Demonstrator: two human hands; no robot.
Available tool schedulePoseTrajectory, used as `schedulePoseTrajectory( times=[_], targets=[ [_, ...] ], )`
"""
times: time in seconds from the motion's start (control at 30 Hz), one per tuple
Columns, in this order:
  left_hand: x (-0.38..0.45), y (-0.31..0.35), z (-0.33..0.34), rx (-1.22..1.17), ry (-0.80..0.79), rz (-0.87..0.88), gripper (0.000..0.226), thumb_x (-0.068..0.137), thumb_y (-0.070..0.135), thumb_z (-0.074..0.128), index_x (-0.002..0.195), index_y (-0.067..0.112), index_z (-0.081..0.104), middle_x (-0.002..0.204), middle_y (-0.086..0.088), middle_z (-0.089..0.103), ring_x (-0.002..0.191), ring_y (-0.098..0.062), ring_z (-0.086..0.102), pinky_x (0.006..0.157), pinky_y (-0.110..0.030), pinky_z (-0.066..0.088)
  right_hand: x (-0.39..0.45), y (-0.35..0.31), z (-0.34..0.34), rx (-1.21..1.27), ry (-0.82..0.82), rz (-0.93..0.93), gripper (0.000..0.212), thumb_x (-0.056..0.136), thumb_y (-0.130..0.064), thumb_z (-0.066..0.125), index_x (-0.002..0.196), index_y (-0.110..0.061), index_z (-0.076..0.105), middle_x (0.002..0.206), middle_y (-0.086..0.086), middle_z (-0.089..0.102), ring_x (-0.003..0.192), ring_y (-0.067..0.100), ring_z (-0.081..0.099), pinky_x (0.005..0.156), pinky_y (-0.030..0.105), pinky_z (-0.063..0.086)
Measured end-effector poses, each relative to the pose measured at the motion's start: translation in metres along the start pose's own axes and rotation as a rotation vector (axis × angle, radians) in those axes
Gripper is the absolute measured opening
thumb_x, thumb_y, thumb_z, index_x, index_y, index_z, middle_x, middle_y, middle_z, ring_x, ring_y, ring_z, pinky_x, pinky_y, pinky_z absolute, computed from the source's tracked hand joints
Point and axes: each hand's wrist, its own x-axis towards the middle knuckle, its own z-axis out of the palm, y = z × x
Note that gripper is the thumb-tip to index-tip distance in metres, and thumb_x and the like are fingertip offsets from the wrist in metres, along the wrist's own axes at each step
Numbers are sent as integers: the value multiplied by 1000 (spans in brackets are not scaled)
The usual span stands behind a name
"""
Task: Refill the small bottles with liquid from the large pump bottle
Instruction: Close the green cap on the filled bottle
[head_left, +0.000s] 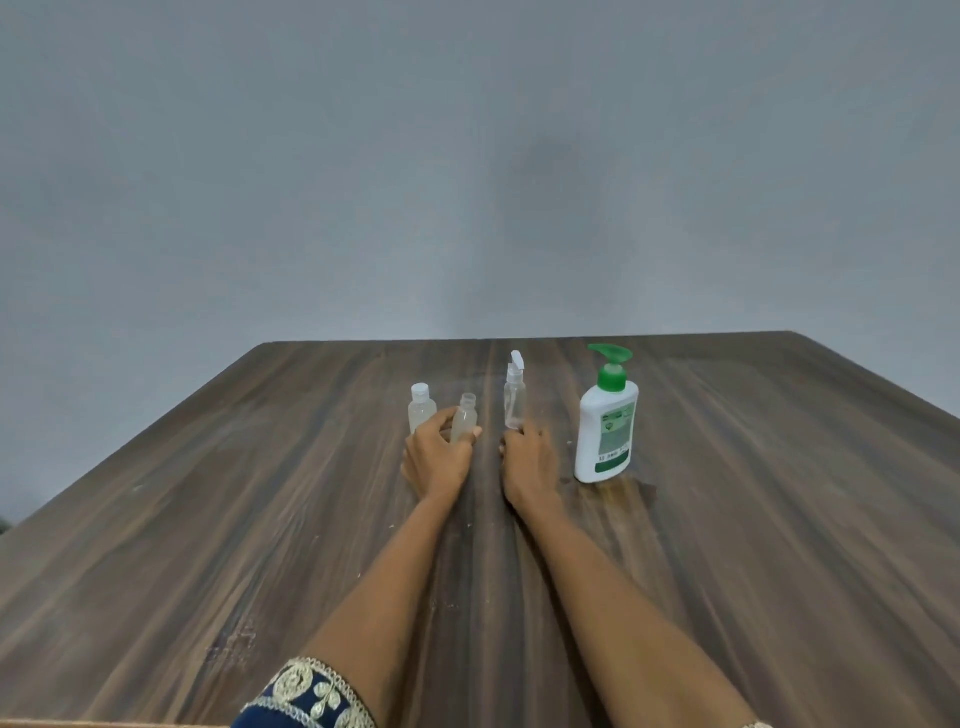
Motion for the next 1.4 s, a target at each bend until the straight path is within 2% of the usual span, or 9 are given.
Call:
schedulePoseTrajectory(
  times=[0.13, 0.23, 0.37, 0.43, 0.67, 0.83, 1.1, 1.27, 1.4],
  targets=[
    [0, -3, -1, -6, -4, -18, 31, 74, 32, 75, 104, 28, 69, 99, 2, 70, 94, -17, 63, 78, -32, 47, 11, 2, -9, 221, 47, 102, 22, 98, -18, 51, 99, -6, 69, 102, 11, 68, 92, 23, 61, 74, 30, 44],
    [-2, -3, 0, -22, -12, -29, 32, 74, 30, 76, 105, 27, 69, 101, 2, 70, 95, -17, 62, 78, -33, 48, 20, -6, -29, 754, 115, 270, 21, 90, -28, 67, 98, -10, 73, 96, 4, 71, 88, 17, 62, 76, 29, 46],
    [-4, -2, 2, -36, -19, -11, 31, 76, 28, 75, 105, 26, 68, 102, 1, 70, 95, -18, 62, 81, -36, 50, 25, -22, -51, 1162, 128, 176, 12, 90, -11, 66, 101, -8, 69, 91, -2, 67, 80, 0, 65, 70, 11, 50],
    [-5, 0, 1, -29, -24, -5, 31, 77, 28, 74, 107, 25, 68, 103, 1, 70, 96, -19, 62, 82, -35, 49, 26, -26, -54, 1127, 107, 62, 11, 90, -12, 66, 101, -12, 70, 90, -8, 68, 76, -8, 62, 69, 8, 46],
    [-3, -6, -3, -5, -47, 88, 34, 81, 27, 69, 115, 23, 65, 106, -3, 69, 98, -22, 62, 74, -28, 41, 27, -22, -53, 916, -20, -223, 17, 89, -6, 65, 103, -12, 71, 99, -6, 68, 88, -2, 60, 76, 5, 44],
    [2, -12, 0, -115, -83, 153, 38, 85, 24, 65, 122, 15, 60, 109, -6, 67, 95, -20, 61, 77, -32, 49, 30, -20, -54, 829, -122, -274, 21, 91, -1, 59, 103, -16, 68, 104, -9, 64, 97, 0, 57, 80, 1, 41],
    [9, -27, 7, -195, -271, 157, 40, 93, 24, 54, 131, 15, 48, 128, -5, 54, 117, -18, 49, 99, -36, 43, 34, -12, -61, 774, -285, -266, 29, 90, 10, 53, 104, -14, 60, 111, -4, 61, 105, 10, 59, 93, 24, 48],
    [5, -25, 9, -230, -295, 222, 27, 94, 15, 50, 122, 15, 51, 108, 3, 58, 100, -9, 53, 84, -22, 42, 37, -11, -59, 638, -199, -287, 17, 87, -13, 69, 103, -10, 63, 94, 0, 61, 84, 13, 57, 75, 25, 47],
    [6, -25, 8, -226, -263, 282, 21, 92, 10, 54, 112, 13, 57, 103, 4, 60, 95, -8, 54, 80, -16, 42, 34, -10, -61, 441, -114, -236, 42, 77, -49, 74, 93, -14, 58, 74, -1, 57, 66, 15, 51, 59, 32, 38]
  ],
)
